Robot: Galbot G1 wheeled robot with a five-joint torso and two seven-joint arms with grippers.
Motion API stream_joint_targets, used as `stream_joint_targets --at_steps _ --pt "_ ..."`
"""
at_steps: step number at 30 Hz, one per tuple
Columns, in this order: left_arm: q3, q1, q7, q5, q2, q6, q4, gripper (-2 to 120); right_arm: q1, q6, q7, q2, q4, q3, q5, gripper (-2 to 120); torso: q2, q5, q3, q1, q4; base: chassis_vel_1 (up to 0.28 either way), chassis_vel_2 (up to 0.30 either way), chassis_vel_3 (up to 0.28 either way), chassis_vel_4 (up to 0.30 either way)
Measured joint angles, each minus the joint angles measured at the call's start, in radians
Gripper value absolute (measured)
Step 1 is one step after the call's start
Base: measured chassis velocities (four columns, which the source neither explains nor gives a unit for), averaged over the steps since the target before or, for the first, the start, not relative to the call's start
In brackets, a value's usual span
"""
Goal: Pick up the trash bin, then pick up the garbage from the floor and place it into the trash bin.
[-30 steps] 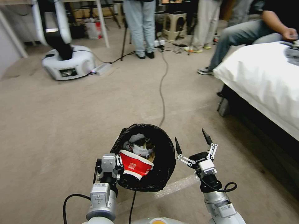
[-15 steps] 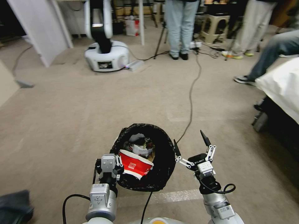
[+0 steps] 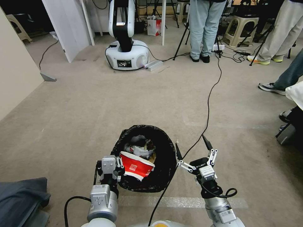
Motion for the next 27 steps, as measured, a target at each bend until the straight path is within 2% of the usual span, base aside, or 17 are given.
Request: stream_joint_targets --at_steps 7,10,11,14,20,27 --pt "-0.021 -0.025 -0.056 -0.047 0.006 0.075 0.019 2 -0.001 0.004 -0.001 0.006 -0.015 -0.002 -0.005 100 0.0 0.0 0.0 0.0 0.0002 0.0 0.0 0.0 0.0" --pt "-0.026 -0.039 -0.079 -0.08 0.005 0.141 0.038 2 -0.003 0.014 -0.002 0.009 -0.029 -0.004 -0.009 100 0.0 0.0001 0.0 0.0 0.0003 0.0 0.0 0.0 0.0" --pt "-0.026 -0.039 -0.079 -0.08 0.005 0.141 0.038 2 -0.003 0.014 -0.002 0.009 -0.029 -0.004 -0.009 100 0.0 0.0001 0.0 0.0 0.0003 0.0 0.0 0.0 0.0" --pt "-0.046 -0.068 -0.1 -0.137 0.001 0.221 0.063 2 -0.008 0.024 -0.002 0.009 -0.038 -0.005 -0.011 100 0.0 0.0001 0.0 0.0 0.0003 0.0 0.0 0.0 0.0" --pt "-0.087 -0.118 -0.115 -0.192 0.0 0.263 0.125 2 -0.017 0.035 -0.003 0.005 -0.041 0.003 -0.01 100 0.0 0.0001 0.0 0.0 0.0002 0.0 0.0 0.0 0.0" --pt "-0.116 -0.173 -0.147 -0.312 -0.004 0.294 0.191 2 -0.026 0.048 -0.005 0.006 -0.052 0.007 -0.01 100 0.0 0.001 0.0 0.0 0.0004 0.0 0.0 0.0 0.0"
